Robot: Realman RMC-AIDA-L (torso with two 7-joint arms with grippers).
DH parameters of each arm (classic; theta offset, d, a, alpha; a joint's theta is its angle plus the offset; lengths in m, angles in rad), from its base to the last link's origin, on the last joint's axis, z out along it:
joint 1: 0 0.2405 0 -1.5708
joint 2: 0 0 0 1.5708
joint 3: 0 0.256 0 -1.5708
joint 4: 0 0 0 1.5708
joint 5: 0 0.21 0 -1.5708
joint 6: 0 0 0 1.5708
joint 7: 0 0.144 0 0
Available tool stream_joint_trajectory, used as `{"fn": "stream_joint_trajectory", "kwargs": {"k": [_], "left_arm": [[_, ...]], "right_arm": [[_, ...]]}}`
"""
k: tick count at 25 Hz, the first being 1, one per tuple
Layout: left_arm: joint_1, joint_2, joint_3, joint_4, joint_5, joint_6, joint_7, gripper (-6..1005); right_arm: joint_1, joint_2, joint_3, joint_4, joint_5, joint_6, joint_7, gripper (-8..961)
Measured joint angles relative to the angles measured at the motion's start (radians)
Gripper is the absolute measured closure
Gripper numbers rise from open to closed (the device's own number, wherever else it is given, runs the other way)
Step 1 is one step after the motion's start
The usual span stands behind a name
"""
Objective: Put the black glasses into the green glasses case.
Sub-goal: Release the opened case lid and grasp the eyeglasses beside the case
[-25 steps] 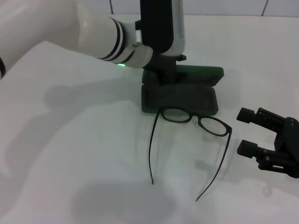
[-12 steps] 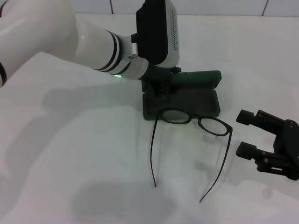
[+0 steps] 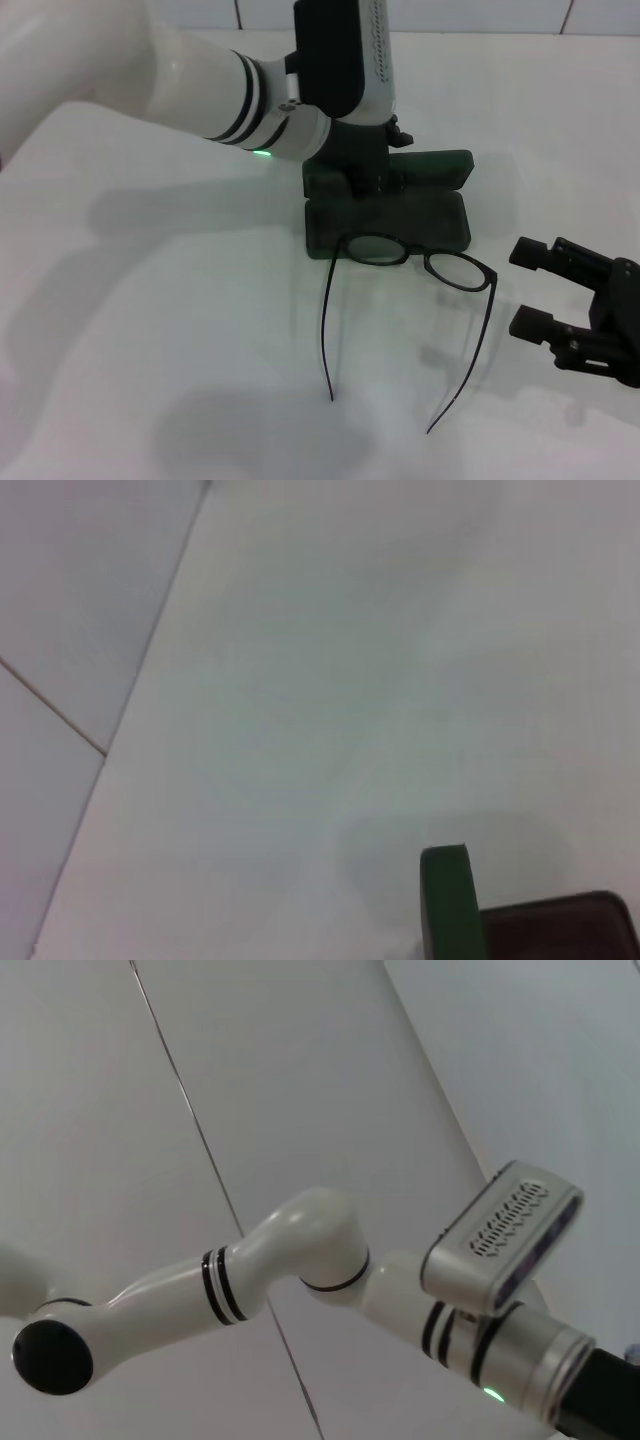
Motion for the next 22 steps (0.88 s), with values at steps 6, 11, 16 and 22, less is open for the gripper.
{"fn": "stream_joint_trajectory", "kwargs": {"k": [6,11,16,22], "left_arm": [[0.126,0.004,-0.004,0.266,0.046,0.096,-0.097,620],[0.366,0.002,-0.01,0.658,0.027,0.118,-0.168,620],[0.556,0.003,-0.098,0.863,-0.286,0.128,-0.12,628],[0.664,0.004,-0.25,0.806,-0.652,0.319,0.039,697]], "right_arm": [[0.023,-0.024,0.015,-0.013,-0.022,0.108,0.045,137],[0.121,-0.06,0.018,-0.121,-0.183,0.279,0.239,140],[0.195,-0.084,0.024,-0.31,-0.379,0.391,0.491,144],[0.366,-0.09,0.026,-0.326,-0.666,0.431,0.756,171]]}}
